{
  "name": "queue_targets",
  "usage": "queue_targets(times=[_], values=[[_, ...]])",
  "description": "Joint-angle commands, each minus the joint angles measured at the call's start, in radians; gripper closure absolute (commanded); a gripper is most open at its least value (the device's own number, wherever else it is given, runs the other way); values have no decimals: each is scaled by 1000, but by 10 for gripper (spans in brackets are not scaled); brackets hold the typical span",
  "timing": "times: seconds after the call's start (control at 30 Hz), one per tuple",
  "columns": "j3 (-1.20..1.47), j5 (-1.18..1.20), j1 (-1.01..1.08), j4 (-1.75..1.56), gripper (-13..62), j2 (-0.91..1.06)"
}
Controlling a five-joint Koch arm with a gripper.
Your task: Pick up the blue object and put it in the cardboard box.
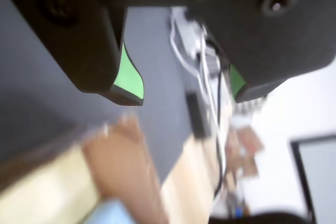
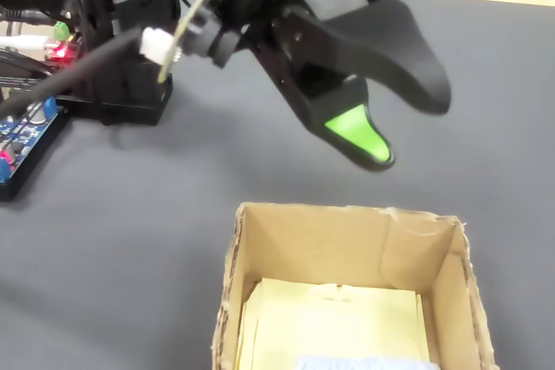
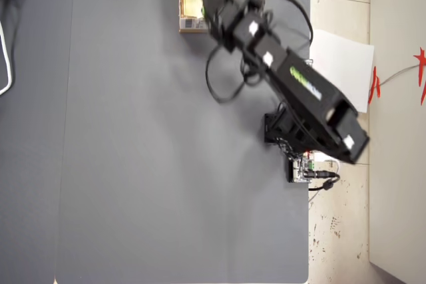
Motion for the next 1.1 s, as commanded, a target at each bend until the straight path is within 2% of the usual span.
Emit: queue_targets(times=[0.0,0.37,0.53,0.77,1.07], values=[[-6,66,-64,-150,170,95],[365,126,-411,-183,156,391],[520,135,-446,-201,156,439],[759,207,-448,-390,156,440],[893,202,-449,-357,151,442]])
